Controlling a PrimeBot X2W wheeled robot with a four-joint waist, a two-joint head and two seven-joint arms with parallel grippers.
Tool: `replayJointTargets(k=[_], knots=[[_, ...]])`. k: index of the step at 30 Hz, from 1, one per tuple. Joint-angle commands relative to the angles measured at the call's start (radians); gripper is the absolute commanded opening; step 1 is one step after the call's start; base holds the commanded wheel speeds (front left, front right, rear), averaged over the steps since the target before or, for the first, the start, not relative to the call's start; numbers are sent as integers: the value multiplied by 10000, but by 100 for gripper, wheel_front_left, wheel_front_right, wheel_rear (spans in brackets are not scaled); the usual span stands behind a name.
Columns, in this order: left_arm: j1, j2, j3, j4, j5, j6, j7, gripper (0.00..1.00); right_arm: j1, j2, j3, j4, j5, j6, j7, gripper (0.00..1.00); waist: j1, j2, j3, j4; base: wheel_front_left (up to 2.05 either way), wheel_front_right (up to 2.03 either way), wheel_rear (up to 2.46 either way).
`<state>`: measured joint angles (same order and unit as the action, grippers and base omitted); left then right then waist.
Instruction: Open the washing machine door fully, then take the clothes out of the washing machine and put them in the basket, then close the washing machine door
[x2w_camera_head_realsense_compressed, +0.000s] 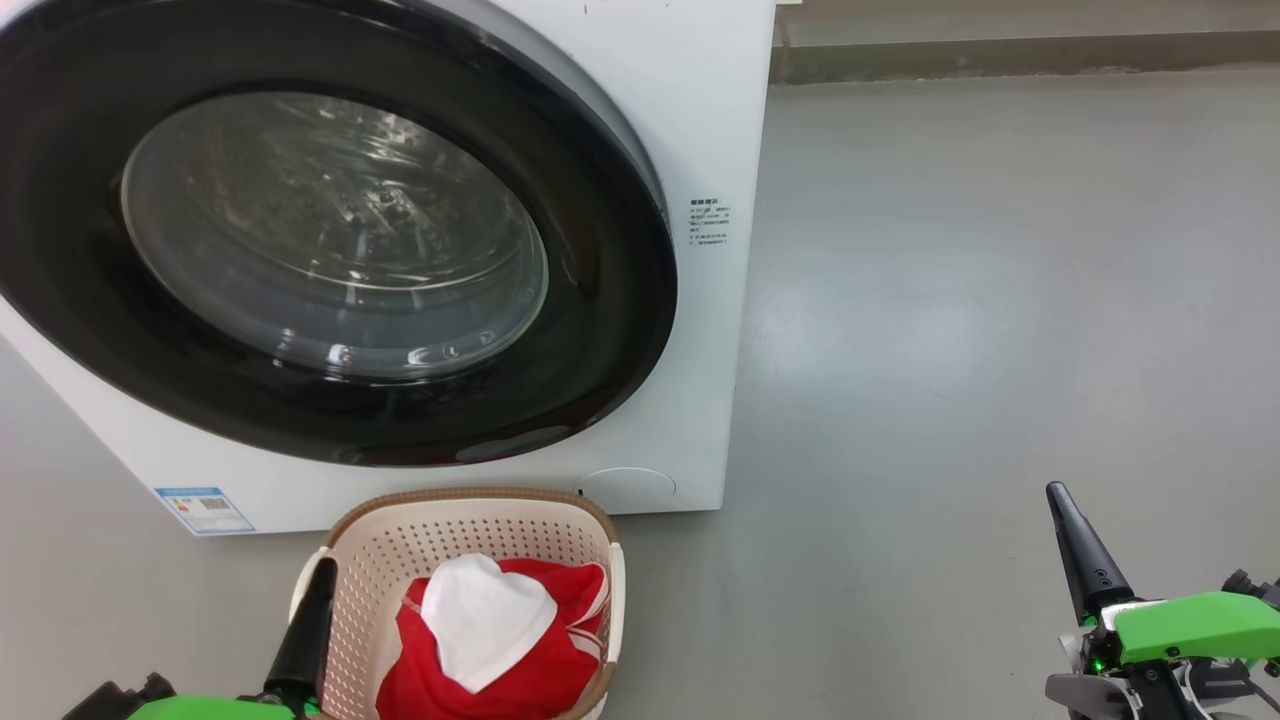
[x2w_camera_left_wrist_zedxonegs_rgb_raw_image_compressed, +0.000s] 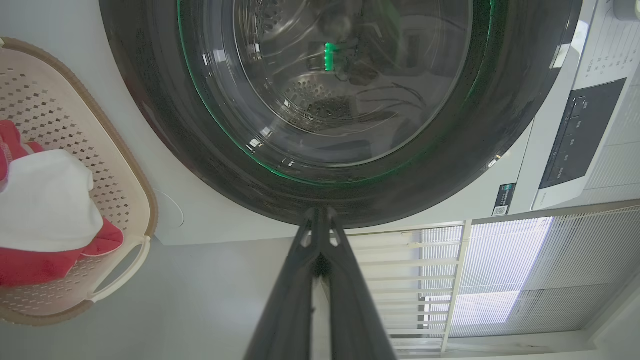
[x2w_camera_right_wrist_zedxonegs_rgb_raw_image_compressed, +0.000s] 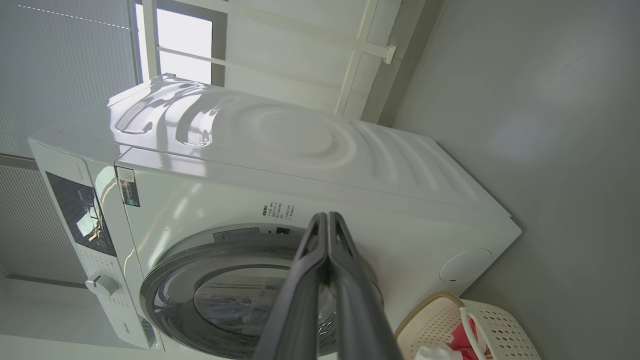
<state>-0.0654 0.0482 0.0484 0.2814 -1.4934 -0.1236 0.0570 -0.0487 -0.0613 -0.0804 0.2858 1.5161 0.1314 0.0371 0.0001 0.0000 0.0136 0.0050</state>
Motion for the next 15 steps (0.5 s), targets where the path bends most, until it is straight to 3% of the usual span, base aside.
replayJointTargets(k=[1, 15], knots=[[-410, 175, 359, -296, -292, -65, 97, 0, -543, -198, 173, -328, 306, -7, 102, 0, 0, 0, -14, -6, 0, 0, 0], [-456, 174, 451, -327, -1322, -71, 399, 0, -601, -218, 112, -400, 1302, -7, 403, 0, 0, 0, -122, -50, 0, 0, 0]])
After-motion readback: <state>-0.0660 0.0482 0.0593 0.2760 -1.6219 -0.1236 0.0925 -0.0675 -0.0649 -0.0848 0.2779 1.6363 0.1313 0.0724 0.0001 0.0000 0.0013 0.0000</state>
